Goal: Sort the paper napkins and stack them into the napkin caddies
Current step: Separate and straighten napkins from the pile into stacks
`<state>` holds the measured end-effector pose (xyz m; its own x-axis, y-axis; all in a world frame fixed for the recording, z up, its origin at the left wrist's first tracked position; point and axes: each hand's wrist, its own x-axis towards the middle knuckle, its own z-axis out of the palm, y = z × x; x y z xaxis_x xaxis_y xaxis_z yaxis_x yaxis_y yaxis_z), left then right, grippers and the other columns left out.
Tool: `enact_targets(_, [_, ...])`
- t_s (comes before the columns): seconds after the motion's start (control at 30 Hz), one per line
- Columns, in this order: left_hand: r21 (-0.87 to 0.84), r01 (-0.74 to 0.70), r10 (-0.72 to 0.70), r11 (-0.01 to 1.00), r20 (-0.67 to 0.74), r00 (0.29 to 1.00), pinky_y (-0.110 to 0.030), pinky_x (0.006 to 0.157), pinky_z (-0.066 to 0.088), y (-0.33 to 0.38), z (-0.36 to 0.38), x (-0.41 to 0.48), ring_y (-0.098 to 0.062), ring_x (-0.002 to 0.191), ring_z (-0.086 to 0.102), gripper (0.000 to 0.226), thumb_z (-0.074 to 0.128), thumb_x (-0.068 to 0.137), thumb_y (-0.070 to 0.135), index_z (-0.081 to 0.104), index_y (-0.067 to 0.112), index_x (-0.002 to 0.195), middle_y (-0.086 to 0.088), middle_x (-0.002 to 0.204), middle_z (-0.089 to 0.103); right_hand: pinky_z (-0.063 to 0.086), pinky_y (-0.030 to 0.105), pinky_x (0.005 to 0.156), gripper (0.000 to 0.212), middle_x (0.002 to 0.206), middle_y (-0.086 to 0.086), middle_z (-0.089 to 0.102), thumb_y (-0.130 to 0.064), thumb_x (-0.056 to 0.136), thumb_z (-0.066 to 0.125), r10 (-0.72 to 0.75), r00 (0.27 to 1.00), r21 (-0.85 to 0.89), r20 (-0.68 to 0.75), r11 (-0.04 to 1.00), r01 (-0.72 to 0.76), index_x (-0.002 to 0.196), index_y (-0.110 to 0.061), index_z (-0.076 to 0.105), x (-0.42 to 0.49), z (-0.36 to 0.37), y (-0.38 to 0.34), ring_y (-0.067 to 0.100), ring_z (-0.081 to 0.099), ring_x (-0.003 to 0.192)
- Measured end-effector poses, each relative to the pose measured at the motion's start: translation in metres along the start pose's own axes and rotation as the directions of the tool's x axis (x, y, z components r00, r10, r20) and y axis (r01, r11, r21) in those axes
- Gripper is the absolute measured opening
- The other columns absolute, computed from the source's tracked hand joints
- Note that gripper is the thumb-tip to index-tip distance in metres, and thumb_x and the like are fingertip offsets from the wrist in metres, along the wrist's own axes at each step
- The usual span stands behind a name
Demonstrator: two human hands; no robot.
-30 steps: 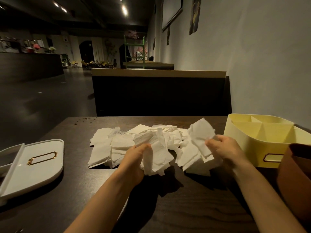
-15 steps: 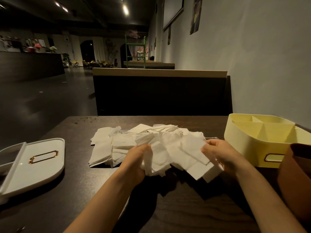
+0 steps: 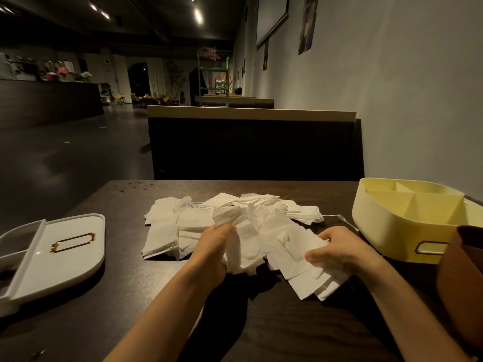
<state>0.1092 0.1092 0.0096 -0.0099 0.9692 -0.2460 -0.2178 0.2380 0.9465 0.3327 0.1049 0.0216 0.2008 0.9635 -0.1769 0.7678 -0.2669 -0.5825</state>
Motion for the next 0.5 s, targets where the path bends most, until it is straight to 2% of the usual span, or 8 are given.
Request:
enact_targets(0.13, [0.0,-0.013,0.013,1.0,0.0,1.0,-0.034,0.067,0.048,-0.002,-0.001,0.004,-0.018,0.072,0.056,0.012,0.047,0.095,0.011,0.055,0.013,0.086,-0.006,0.083,0.058,0.05,0.028,0.083,0.071,0.126,0.01,0.056,-0.024,0.071,0.078,-0.036,0.999,-0.025,0.012,0.999,0.036,0.133,-0.006,0.047,-0.006,-0.002,-0.006,0.017,0.055,0.099])
enact_targets(0.2, [0.003,-0.01,0.01,1.0,-0.003,1.0,-0.034,0.067,0.048,-0.001,0.0,0.003,-0.019,0.073,0.056,0.013,0.047,0.094,0.01,0.055,0.013,0.085,-0.006,0.083,0.057,0.049,0.027,0.081,0.071,0.129,0.01,0.054,-0.022,0.073,0.077,-0.051,0.998,-0.002,0.033,0.999,0.051,0.135,-0.007,0.045,-0.007,-0.003,-0.009,0.018,0.055,0.101])
enact_targets(0.23, [0.015,0.003,-0.003,1.0,-0.005,1.0,-0.037,0.07,0.049,0.001,0.0,0.002,-0.021,0.076,0.056,0.014,0.046,0.094,0.007,0.054,0.013,0.083,-0.007,0.084,0.055,0.051,0.028,0.08,0.063,0.124,0.009,0.057,-0.019,0.074,0.076,-0.061,0.997,0.022,0.053,0.998,0.06,0.13,-0.007,0.05,-0.008,-0.003,-0.01,0.018,0.058,0.098])
enact_targets(0.3, [0.076,0.066,-0.063,0.995,-0.054,0.997,-0.047,0.084,0.051,0.005,0.002,-0.001,-0.03,0.091,0.052,0.02,0.045,0.089,-0.003,0.052,0.011,0.077,-0.008,0.085,0.048,0.055,0.03,0.077,0.038,0.104,0.006,0.065,-0.014,0.075,0.074,-0.097,0.991,0.097,0.092,0.991,0.088,0.112,-0.009,0.063,-0.009,-0.001,-0.01,0.017,0.063,0.088])
enact_targets(0.33, [0.1,0.095,-0.088,0.99,-0.078,0.993,-0.051,0.09,0.05,0.006,0.002,-0.002,-0.034,0.096,0.05,0.022,0.044,0.086,-0.007,0.051,0.011,0.075,-0.008,0.086,0.044,0.056,0.031,0.075,0.024,0.095,0.006,0.066,-0.011,0.076,0.072,-0.118,0.989,0.149,0.087,0.983,0.105,0.1,-0.011,0.066,-0.009,-0.001,-0.009,0.017,0.063,0.085])
enact_targets(0.37, [0.097,0.113,-0.105,0.989,-0.089,0.991,-0.051,0.09,0.049,0.008,0.002,-0.002,-0.034,0.094,0.049,0.022,0.044,0.085,-0.008,0.051,0.01,0.076,-0.009,0.086,0.043,0.055,0.031,0.071,0.013,0.09,0.006,0.066,-0.009,0.078,0.07,-0.134,0.989,0.197,0.053,0.973,0.122,0.09,-0.014,0.067,-0.009,-0.002,-0.007,0.017,0.062,0.082])
enact_targets(0.43, [0.056,0.125,-0.118,0.991,-0.104,0.987,-0.043,0.072,0.047,0.009,0.001,-0.004,-0.029,0.079,0.047,0.018,0.043,0.087,-0.005,0.052,0.008,0.079,-0.012,0.085,0.043,0.053,0.034,0.071,0.007,0.089,0.008,0.066,-0.009,0.079,0.067,-0.124,0.989,0.184,-0.086,0.973,0.138,0.083,-0.015,0.066,-0.002,-0.005,0.001,0.019,0.061,0.081])
enact_targets(0.5, [0.049,0.117,-0.111,0.992,-0.123,0.986,-0.037,0.061,0.04,0.009,-0.001,-0.003,-0.027,0.074,0.045,0.013,0.042,0.086,-0.003,0.053,0.004,0.083,-0.014,0.084,0.044,0.051,0.036,0.076,0.017,0.099,0.009,0.064,-0.013,0.08,0.064,-0.059,0.971,0.004,-0.233,0.998,0.062,0.097,-0.012,0.065,0.007,-0.006,0.01,0.023,0.058,0.089])
